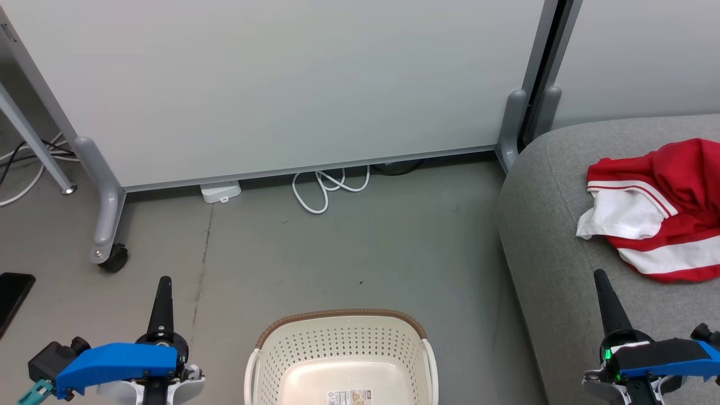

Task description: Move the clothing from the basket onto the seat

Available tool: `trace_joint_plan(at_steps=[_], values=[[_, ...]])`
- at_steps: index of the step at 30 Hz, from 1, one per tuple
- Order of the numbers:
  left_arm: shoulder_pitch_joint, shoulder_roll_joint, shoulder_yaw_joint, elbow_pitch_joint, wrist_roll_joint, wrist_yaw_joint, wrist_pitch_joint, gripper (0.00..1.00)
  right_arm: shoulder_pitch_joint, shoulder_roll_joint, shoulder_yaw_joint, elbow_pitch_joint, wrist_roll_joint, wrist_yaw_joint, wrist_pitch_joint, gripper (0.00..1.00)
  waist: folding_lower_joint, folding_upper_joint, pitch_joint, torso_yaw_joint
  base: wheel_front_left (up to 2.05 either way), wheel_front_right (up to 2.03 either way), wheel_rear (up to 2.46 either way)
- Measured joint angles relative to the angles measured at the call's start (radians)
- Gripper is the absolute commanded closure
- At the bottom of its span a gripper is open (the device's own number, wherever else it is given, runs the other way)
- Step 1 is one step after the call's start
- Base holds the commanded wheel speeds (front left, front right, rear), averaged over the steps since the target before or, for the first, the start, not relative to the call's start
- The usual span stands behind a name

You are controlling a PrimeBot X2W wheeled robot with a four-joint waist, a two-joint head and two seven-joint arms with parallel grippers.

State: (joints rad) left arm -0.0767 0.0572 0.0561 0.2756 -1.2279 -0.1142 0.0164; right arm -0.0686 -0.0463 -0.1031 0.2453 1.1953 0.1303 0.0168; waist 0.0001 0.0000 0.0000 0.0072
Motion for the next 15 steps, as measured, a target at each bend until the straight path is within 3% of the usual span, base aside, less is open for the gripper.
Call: trace_joint_plan(at_steps=[15], values=[[-0.009, -0.002, 0.021, -0.009, -0.131, -0.002, 0.034, 1.0, -0.009, 0.0, -0.003, 0.0, 0.143, 0.0, 0.034, 1.0, 0.0, 0.0, 0.001, -0.002, 0.0, 0.0, 0.0]])
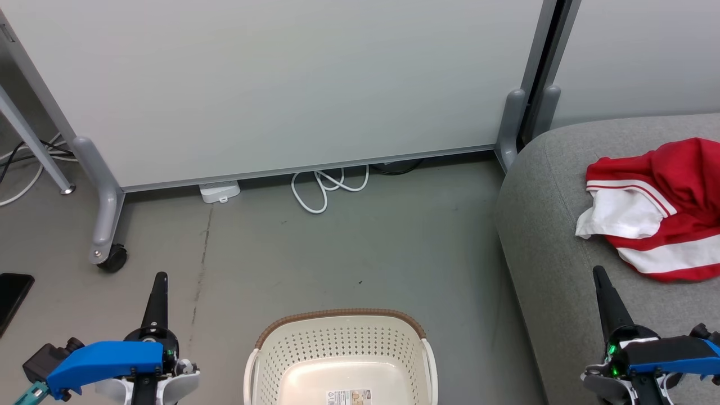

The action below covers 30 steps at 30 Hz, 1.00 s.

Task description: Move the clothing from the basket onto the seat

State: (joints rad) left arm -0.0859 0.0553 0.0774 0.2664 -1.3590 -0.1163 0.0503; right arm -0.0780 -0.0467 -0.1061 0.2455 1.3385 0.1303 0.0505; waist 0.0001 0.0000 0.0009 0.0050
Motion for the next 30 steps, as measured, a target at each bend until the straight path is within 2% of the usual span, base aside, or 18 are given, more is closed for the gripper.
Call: trace_joint_plan(at_steps=[30], values=[[-0.014, -0.004, 0.033, -0.016, -0.22, -0.008, 0.056, 1.0, -0.022, -0.001, -0.007, 0.0, 0.236, 0.0, 0.056, 1.0, 0.0, 0.0, 0.002, -0.004, 0.0, 0.0, 0.0]])
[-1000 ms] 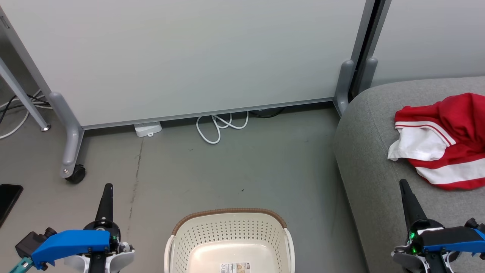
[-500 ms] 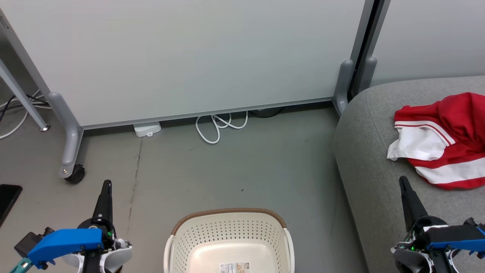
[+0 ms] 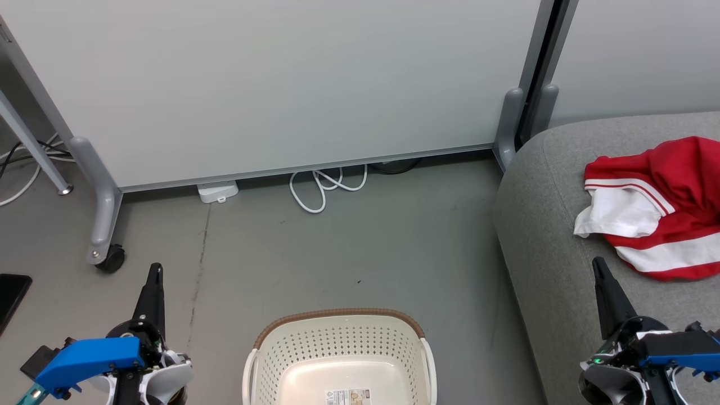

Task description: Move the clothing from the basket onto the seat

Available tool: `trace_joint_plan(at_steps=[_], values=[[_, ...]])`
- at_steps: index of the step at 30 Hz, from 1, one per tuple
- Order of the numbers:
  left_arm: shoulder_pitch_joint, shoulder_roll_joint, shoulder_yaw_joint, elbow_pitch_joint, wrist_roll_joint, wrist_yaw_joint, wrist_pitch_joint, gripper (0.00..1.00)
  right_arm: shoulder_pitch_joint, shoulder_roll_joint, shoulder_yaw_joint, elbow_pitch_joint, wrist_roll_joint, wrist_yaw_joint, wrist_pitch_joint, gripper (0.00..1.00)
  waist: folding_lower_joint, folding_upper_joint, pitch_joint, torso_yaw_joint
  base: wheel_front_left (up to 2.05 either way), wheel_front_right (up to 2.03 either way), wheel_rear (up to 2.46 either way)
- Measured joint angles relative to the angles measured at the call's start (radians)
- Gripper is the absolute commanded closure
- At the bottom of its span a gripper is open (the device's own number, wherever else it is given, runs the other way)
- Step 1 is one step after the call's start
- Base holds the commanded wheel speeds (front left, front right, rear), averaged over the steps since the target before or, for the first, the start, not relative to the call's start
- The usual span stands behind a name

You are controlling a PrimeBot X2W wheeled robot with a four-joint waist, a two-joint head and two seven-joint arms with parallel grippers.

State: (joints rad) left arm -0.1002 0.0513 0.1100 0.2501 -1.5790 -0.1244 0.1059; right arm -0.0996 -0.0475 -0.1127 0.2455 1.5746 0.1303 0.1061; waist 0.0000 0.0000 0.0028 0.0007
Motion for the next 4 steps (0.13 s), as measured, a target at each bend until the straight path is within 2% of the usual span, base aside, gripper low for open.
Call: trace_joint_plan(at_steps=[4], values=[[-0.001, -0.001, 0.003, -0.002, -0.025, -0.002, 0.007, 1.0, -0.001, 0.0, -0.001, 0.0, 0.029, 0.0, 0.006, 1.0, 0.0, 0.0, 0.0, -0.001, 0.0, 0.0, 0.0]])
